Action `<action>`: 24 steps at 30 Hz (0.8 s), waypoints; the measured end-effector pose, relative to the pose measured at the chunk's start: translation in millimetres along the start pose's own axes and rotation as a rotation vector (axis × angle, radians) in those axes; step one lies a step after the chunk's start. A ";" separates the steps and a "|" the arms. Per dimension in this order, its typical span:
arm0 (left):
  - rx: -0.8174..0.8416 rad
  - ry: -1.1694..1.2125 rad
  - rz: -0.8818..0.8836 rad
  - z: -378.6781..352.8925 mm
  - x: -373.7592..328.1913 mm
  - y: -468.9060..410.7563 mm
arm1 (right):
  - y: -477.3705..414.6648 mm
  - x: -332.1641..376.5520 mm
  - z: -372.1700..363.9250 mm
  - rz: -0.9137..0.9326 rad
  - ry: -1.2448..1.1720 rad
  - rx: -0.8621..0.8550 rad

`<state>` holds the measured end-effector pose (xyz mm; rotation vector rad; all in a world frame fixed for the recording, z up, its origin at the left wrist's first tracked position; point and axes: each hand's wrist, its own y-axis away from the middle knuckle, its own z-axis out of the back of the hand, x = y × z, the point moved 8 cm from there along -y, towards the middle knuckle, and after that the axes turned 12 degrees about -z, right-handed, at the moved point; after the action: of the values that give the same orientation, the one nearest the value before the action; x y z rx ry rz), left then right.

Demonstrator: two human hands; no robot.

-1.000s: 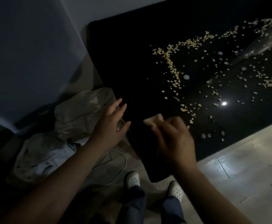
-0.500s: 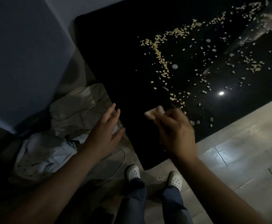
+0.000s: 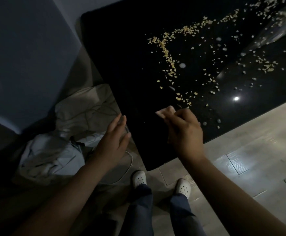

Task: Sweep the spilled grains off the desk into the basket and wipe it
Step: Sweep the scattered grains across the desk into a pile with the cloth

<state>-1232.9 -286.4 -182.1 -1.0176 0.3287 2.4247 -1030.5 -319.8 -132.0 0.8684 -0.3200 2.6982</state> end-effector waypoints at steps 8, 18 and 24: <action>-0.049 0.074 0.027 -0.3 7.6 9.1 | 2.0 32.4 -47.1 0.080 0.018 0.192; -0.084 0.049 0.106 8.9 23.0 24.0 | 13.4 14.4 -4.2 0.100 0.045 0.147; -0.084 0.077 0.126 2.3 14.7 27.7 | 36.4 18.4 -22.8 0.129 0.044 0.225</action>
<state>-1257.6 -304.0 -190.2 -1.1606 0.3287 2.5353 -1069.1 -343.3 -143.5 0.8735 -0.0650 2.9105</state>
